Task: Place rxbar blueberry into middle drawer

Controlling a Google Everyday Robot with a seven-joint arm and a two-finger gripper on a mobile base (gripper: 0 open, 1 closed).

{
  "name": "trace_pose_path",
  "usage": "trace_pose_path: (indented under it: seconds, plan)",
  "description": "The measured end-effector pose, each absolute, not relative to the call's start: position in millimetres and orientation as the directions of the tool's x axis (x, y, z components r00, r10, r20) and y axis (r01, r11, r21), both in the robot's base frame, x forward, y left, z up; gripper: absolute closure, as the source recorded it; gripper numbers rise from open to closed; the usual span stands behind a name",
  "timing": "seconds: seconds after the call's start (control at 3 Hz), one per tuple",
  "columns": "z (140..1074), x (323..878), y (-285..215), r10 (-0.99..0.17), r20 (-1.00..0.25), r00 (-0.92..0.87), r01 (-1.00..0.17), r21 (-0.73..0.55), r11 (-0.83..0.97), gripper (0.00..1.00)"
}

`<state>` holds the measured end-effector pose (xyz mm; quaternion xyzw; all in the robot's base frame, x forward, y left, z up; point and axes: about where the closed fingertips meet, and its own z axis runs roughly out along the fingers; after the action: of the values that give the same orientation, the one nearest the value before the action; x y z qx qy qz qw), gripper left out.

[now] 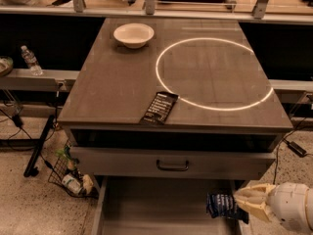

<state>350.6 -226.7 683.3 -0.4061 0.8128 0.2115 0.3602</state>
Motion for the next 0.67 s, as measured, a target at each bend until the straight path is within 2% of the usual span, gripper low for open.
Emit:
trace_pose_path:
  seconds: [0.67]
  plan:
    - [573,352,-233,-0.437,-0.773,-0.460,-0.787,0.127,0.604,1.00]
